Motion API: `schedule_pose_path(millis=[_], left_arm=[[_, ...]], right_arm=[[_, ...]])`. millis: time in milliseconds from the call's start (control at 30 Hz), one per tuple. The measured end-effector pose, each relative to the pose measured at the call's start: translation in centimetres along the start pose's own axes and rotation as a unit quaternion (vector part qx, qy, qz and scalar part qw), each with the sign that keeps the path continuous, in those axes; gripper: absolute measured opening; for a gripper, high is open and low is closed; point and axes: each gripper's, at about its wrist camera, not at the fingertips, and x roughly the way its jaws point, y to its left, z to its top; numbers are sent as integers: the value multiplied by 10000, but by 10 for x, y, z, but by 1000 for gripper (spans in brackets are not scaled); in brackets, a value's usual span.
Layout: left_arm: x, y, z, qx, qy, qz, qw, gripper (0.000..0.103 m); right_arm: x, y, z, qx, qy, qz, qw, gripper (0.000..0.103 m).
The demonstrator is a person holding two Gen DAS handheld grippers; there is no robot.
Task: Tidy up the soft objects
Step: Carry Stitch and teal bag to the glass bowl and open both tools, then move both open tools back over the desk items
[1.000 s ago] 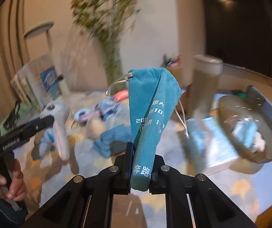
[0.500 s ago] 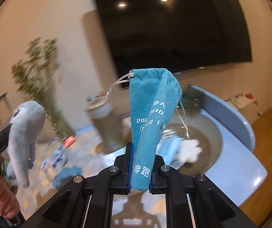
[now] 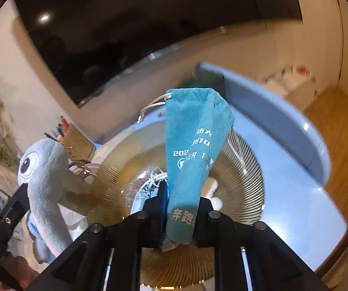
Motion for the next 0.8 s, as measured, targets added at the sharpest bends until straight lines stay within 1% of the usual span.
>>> schedule_pose_path(millis=[67, 100, 133, 200, 233, 367, 467, 533, 600, 633, 700, 800], left_arm=[[12, -4, 0, -41, 244, -127, 9996, 66], [16, -6, 0, -72, 299, -173, 9994, 66], [17, -9, -1, -86, 302, -170, 9994, 67], [16, -11, -3, -48, 278, -139, 9995, 74], [14, -13, -4, -27, 262, -120, 9996, 76], [-10, -22, -4, 96, 141, -142, 9998, 76], [-43, -28, -6, 276, -76, -28, 9996, 76], [-69, -27, -10, 297, -213, 62, 9993, 76], [-97, -19, -16, 285, -330, 124, 9990, 76], [-115, -14, -22, 272, -406, 239, 9985, 76], [-139, -2, -28, 212, -517, 378, 9977, 76], [-181, 22, -40, 33, -644, 648, 9958, 76]], right_arm=[[12, -7, 2, 192, 201, 171, 9995, 25], [15, -8, 2, 220, 225, 185, 9993, 31], [16, -10, 2, 215, 219, 132, 9994, 42], [13, -11, -1, 210, 141, 18, 9997, 48], [12, -13, -2, 205, 125, 42, 9997, 49], [0, -16, -10, 226, 120, 63, 9997, 49], [-14, -14, -18, 248, 56, 101, 9996, 49], [-28, -9, -28, 206, -40, 175, 9996, 49], [-41, -2, -39, 106, -150, 151, 9997, 49], [-48, 2, -46, 49, -209, 126, 9997, 49], [-60, 12, -60, -66, -306, 98, 9995, 49], [-72, 28, -78, -212, -334, 187, 9990, 50]])
